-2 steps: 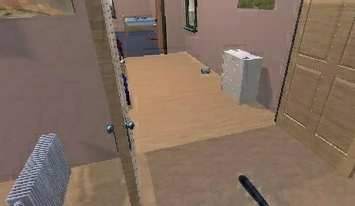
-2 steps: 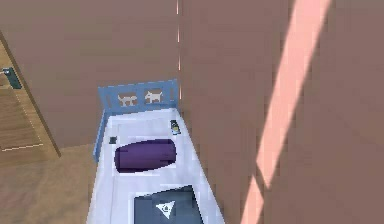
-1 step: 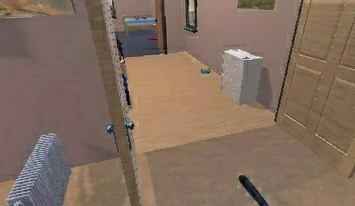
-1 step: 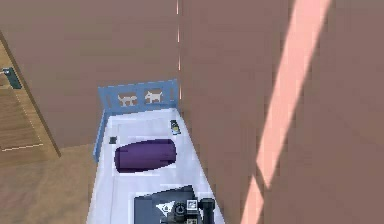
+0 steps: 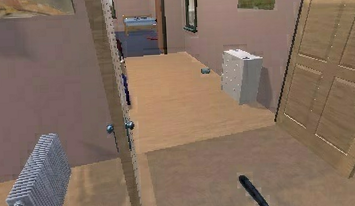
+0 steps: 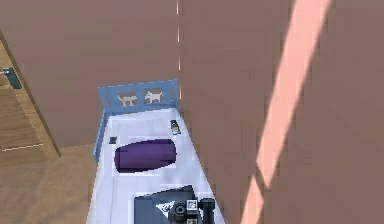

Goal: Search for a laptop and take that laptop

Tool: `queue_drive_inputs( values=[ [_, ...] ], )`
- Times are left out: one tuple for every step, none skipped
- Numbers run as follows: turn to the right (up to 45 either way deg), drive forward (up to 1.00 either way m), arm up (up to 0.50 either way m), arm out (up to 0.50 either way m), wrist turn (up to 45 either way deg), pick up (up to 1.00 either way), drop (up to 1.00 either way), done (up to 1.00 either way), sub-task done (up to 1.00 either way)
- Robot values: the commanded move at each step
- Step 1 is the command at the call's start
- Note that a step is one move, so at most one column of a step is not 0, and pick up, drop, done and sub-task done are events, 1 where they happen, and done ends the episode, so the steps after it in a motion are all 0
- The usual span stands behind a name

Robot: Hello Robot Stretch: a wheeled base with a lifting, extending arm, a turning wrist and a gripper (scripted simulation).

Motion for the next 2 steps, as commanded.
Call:
queue_drive_inputs(
  values=[
    [0.0,0.0,0.0,0.0,45.0,0.0,0.0,0.0,0.0],
    [0.0,0.0,0.0,0.0,33.0,0.0,0.0,0.0,0.0]
  ],
)
